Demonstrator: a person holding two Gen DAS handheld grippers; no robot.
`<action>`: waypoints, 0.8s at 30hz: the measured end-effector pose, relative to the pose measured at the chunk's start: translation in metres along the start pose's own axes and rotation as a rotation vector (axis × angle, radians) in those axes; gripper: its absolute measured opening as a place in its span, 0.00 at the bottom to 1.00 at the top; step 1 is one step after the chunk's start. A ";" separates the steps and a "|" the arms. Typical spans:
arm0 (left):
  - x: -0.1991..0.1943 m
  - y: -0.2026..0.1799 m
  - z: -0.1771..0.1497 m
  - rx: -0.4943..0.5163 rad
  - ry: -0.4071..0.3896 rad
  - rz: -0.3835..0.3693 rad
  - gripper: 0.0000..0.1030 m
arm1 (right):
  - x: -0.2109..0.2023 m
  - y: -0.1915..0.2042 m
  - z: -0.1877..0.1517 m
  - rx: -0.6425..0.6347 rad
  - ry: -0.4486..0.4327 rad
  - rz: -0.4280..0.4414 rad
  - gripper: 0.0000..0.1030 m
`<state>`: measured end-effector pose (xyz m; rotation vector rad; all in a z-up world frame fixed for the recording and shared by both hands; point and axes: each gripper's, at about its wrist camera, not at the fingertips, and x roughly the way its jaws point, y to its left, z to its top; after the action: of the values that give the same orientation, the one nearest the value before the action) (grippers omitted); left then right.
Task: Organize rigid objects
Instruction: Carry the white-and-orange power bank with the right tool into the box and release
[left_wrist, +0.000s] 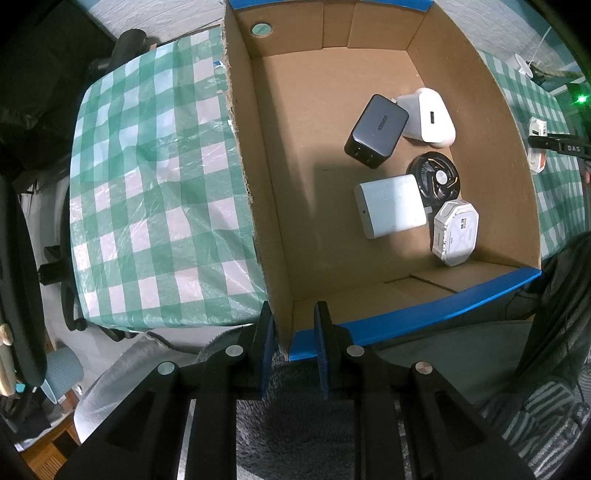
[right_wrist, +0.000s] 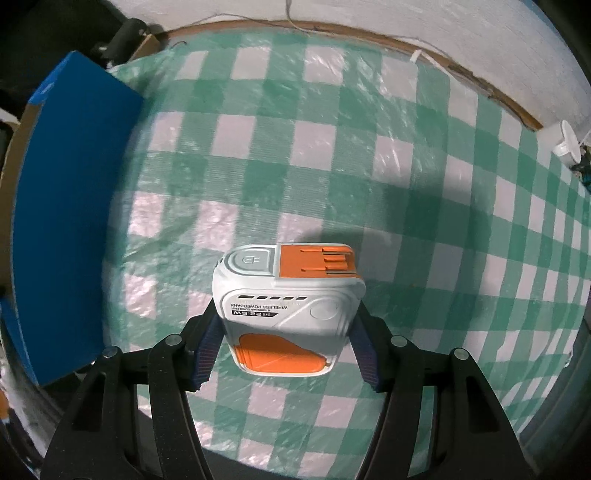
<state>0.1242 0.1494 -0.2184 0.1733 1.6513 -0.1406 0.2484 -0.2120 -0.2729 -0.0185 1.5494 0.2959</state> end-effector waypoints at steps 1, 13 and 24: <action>0.000 0.000 0.000 0.000 0.000 0.000 0.19 | -0.005 0.005 -0.002 -0.007 -0.008 0.003 0.61; 0.001 0.001 0.000 0.005 -0.003 -0.002 0.19 | -0.077 0.063 0.001 -0.144 -0.070 0.059 0.61; 0.001 -0.001 0.000 0.014 -0.004 0.003 0.19 | -0.120 0.155 0.015 -0.298 -0.109 0.119 0.61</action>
<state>0.1243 0.1480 -0.2193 0.1860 1.6467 -0.1496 0.2336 -0.0810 -0.1278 -0.1421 1.3890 0.6105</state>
